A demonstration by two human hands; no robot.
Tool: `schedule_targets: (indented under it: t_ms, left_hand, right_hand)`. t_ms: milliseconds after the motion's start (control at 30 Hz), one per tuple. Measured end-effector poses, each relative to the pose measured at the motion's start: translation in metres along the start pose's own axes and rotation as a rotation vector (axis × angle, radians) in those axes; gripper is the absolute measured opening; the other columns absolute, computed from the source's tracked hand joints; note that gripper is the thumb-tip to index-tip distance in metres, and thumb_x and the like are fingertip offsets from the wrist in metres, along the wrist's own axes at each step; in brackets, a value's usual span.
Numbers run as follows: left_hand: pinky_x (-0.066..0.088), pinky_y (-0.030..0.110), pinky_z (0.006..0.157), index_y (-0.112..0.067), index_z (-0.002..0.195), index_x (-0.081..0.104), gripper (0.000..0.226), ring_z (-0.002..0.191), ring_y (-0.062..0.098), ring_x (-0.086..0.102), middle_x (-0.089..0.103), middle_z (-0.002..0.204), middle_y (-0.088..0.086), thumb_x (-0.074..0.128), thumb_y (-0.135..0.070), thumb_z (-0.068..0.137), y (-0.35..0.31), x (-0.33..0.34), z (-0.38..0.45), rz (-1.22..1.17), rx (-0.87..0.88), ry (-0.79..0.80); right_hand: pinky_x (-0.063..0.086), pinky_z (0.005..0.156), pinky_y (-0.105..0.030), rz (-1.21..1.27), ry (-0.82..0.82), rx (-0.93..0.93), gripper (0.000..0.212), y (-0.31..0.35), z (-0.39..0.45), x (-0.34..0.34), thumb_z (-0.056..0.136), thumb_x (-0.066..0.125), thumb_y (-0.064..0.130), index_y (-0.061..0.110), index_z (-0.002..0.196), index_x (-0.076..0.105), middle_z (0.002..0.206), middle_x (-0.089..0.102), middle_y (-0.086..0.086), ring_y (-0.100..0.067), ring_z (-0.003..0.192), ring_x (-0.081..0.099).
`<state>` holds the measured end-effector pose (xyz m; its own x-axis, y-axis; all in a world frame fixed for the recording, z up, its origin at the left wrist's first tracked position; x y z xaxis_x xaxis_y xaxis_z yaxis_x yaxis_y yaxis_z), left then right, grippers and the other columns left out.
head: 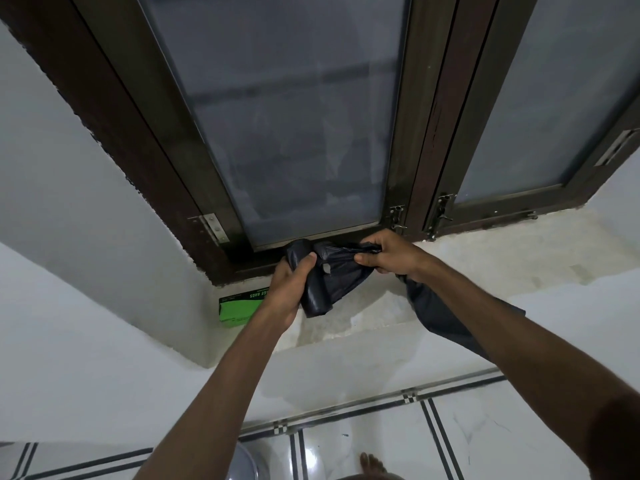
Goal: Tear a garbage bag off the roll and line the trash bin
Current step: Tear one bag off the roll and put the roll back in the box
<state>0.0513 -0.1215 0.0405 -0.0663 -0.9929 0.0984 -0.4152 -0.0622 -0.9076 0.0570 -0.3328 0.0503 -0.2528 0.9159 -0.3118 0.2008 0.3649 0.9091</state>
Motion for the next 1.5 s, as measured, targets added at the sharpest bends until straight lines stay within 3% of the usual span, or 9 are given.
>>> schedule_targets:
  t_ms: [200, 367, 600, 733, 833, 933, 1067, 1333, 1500]
  left_hand:
    - [0.056, 0.045, 0.093, -0.009, 0.131, 0.053, 0.044, 0.107, 0.027, 0.067, 0.067, 0.121, 0.014, 0.067, -0.028, 0.093, -0.008, 0.007, -0.001, -0.001, 0.010, -0.003]
    - [0.057, 0.044, 0.091, -0.006, 0.129, 0.054, 0.044, 0.107, 0.028, 0.068, 0.067, 0.121, 0.016, 0.067, -0.027, 0.093, -0.011, 0.010, -0.003, -0.001, 0.034, -0.009]
    - [0.057, 0.039, 0.082, -0.011, 0.120, 0.052, 0.033, 0.093, 0.018, 0.066, 0.066, 0.110, 0.007, 0.065, -0.026, 0.094, -0.022, 0.008, -0.008, -0.037, 0.063, -0.041]
    - [0.058, 0.034, 0.075, -0.010, 0.125, 0.052, 0.037, 0.093, 0.017, 0.068, 0.067, 0.110, 0.006, 0.065, -0.026, 0.094, -0.021, 0.013, -0.013, -0.057, 0.100, -0.036]
    - [0.054, 0.027, 0.067, -0.015, 0.109, 0.052, 0.020, 0.086, 0.013, 0.065, 0.063, 0.098, 0.002, 0.063, -0.024, 0.095, -0.024, 0.019, -0.016, -0.084, 0.104, -0.036]
    - [0.054, 0.029, 0.067, -0.020, 0.097, 0.049, 0.015, 0.085, 0.013, 0.063, 0.061, 0.097, 0.001, 0.064, -0.024, 0.095, -0.028, 0.022, -0.017, -0.087, 0.104, -0.029]
    - [0.056, 0.029, 0.070, -0.020, 0.099, 0.051, 0.012, 0.087, 0.013, 0.065, 0.064, 0.100, 0.002, 0.063, -0.023, 0.096, -0.028, 0.025, -0.020, -0.073, 0.116, -0.006]
    - [0.059, 0.030, 0.070, -0.007, 0.117, 0.052, 0.026, 0.088, 0.021, 0.065, 0.062, 0.105, 0.011, 0.061, -0.021, 0.097, -0.024, 0.027, -0.027, -0.062, 0.097, 0.007]
    - [0.059, 0.044, 0.079, -0.002, 0.130, 0.051, 0.043, 0.089, 0.025, 0.068, 0.063, 0.122, 0.023, 0.065, -0.022, 0.094, -0.039, -0.031, -0.009, -0.121, 0.113, -0.215]
  right_hand:
    - [0.037, 0.046, -0.017, -0.150, -0.075, -0.046, 0.026, 0.004, 0.003, -0.004, 0.092, 0.068, 0.009, 0.015, 0.067, 0.063, 0.055, 0.051, 0.006, 0.001, 0.042, 0.043]
    - [0.043, 0.065, -0.027, -0.280, -0.127, -0.073, 0.018, 0.006, 0.007, -0.007, 0.090, 0.071, 0.013, 0.010, 0.073, 0.069, 0.066, 0.063, -0.002, -0.009, 0.063, 0.055]
    - [0.047, 0.083, -0.030, -0.059, -0.109, -0.080, 0.017, 0.012, 0.011, -0.004, 0.093, 0.062, 0.004, 0.000, 0.105, 0.074, 0.103, 0.072, -0.024, -0.016, 0.091, 0.065]
    - [0.050, 0.098, -0.035, 0.031, -0.195, -0.028, 0.022, 0.003, 0.014, -0.005, 0.091, 0.063, 0.001, 0.002, 0.110, 0.074, 0.111, 0.073, -0.018, -0.027, 0.111, 0.067]
    - [0.050, 0.104, -0.042, 0.043, -0.251, -0.005, 0.024, 0.005, 0.013, -0.007, 0.090, 0.063, -0.002, 0.002, 0.112, 0.074, 0.110, 0.074, -0.019, -0.029, 0.111, 0.067]
    - [0.049, 0.101, -0.049, 0.013, -0.302, -0.012, 0.018, 0.008, 0.010, -0.009, 0.090, 0.063, -0.001, -0.004, 0.105, 0.074, 0.109, 0.070, -0.028, -0.032, 0.108, 0.067]
    - [0.053, 0.090, -0.035, -0.007, -0.303, -0.002, 0.015, 0.007, 0.007, -0.010, 0.091, 0.064, 0.000, -0.005, 0.101, 0.074, 0.104, 0.073, -0.024, -0.025, 0.098, 0.069]
    - [0.045, 0.064, -0.022, -0.236, -0.348, 0.020, 0.012, 0.005, 0.000, -0.009, 0.090, 0.067, 0.006, 0.008, 0.096, 0.077, 0.082, 0.066, 0.001, -0.013, 0.073, 0.062]
    - [0.045, 0.073, -0.028, -0.529, -0.579, 0.136, 0.028, -0.008, -0.025, -0.081, 0.084, 0.058, -0.002, 0.018, 0.089, 0.077, 0.086, 0.072, -0.008, -0.030, 0.089, 0.068]
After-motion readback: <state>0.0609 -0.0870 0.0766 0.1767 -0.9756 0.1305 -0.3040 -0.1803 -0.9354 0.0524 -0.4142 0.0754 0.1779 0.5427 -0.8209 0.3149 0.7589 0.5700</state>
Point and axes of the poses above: each hand's wrist, its own z-axis towards the middle knuckle, its own x-axis out of the palm, y = z × x, the point moved 2 cm from there along z, towards the middle knuckle
